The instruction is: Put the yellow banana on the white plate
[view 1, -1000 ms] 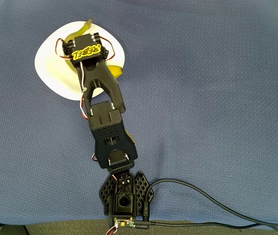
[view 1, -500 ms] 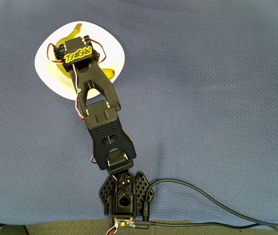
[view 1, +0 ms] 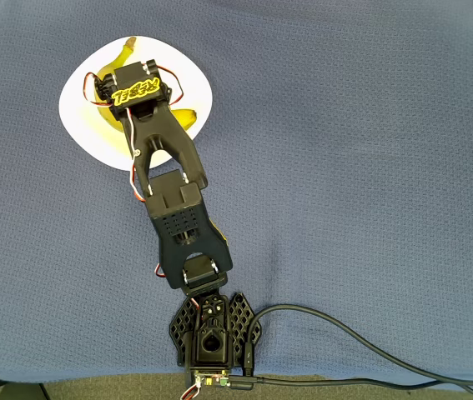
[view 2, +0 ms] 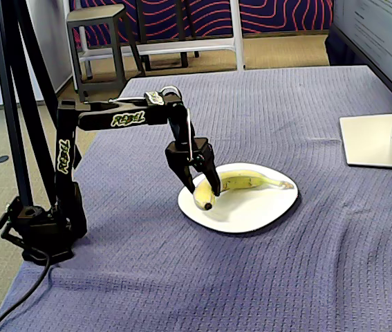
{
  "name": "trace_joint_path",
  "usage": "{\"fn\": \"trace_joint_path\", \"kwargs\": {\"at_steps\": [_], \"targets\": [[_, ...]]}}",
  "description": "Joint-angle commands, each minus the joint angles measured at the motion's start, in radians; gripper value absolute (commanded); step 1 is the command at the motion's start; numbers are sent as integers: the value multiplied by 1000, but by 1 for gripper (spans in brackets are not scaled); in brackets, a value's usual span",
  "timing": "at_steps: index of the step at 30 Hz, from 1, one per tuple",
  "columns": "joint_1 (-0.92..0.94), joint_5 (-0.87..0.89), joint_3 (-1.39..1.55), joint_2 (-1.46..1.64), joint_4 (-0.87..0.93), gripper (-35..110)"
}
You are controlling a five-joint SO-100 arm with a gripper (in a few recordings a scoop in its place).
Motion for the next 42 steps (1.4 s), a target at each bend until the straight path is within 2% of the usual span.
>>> {"fn": "trace_joint_path", "kwargs": {"at_steps": [1,16,30,42], "targets": [[15,-11,-5,18,-29,19],[5,-58,21,-11,20,30],[25,-35,34,9,89,31],[14,-58,-9,183,209,31]]}}
